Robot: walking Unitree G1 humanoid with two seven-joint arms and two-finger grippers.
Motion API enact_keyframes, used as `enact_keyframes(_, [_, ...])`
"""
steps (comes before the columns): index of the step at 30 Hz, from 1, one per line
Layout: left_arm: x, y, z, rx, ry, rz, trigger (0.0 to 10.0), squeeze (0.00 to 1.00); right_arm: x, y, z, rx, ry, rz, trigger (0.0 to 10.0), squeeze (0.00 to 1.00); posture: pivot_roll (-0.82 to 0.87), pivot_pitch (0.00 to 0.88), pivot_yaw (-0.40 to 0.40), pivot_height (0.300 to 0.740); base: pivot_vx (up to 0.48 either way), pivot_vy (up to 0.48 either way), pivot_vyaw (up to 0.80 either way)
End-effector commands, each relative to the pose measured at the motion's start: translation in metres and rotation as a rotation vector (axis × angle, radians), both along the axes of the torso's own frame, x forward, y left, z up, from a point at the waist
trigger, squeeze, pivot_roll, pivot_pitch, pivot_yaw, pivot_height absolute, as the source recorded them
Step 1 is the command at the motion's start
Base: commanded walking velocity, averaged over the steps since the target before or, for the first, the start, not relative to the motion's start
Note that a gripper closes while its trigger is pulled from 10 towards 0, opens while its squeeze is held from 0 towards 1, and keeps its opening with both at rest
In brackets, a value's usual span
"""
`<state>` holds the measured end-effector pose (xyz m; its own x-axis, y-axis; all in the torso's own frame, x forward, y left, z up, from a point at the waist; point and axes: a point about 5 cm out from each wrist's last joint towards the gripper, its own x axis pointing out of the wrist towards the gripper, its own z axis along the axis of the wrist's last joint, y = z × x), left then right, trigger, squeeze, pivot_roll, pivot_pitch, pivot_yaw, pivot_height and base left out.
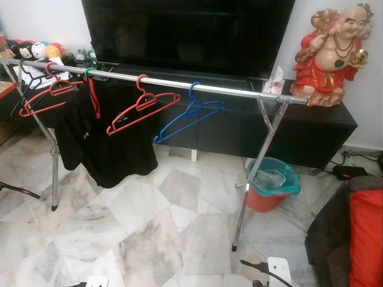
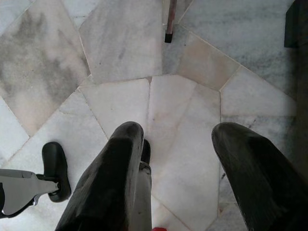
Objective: Hang hanger
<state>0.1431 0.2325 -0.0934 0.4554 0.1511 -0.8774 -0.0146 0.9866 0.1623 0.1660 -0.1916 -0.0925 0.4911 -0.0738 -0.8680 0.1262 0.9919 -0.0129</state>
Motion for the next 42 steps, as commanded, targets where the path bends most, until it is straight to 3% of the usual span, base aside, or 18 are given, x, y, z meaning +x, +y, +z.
enact_keyframes(1, [-0.0017,0.0009,-0.0005,-0.001,0.011,-0.003,10.0,0.00,0.0030,-0.0002,0.0014,0.003,-0.013,-0.014,10.0,0.00,0.10,0.000,-0.042,0.740,0.000,0.000,0.00])
enact_keyframes(20, [-0.0019,0.0007,-0.0006,-0.003,0.011,-0.002,10.0,0.00,0.0029,-0.0002,0.0013,0.007,-0.013,-0.017,10.0,0.00,0.10,0.000,-0.044,0.740,0.000,0.000,0.00])
enact_keyframes(24, [-0.0024,0.0009,-0.0007,-0.002,0.013,-0.003,10.0,0.00,0.0027,-0.0001,0.0012,0.008,-0.012,-0.015,10.0,0.00,0.09,0.000,-0.041,0.740,0.000,0.274,-0.66])
enact_keyframes(42, [-0.0026,0.0018,-0.0006,0.000,0.014,-0.007,10.0,0.00,0.0030,0.0005,0.0013,0.008,-0.017,-0.020,10.0,0.00,0.09,0.000,-0.038,0.740,0.000,0.274,0.00])
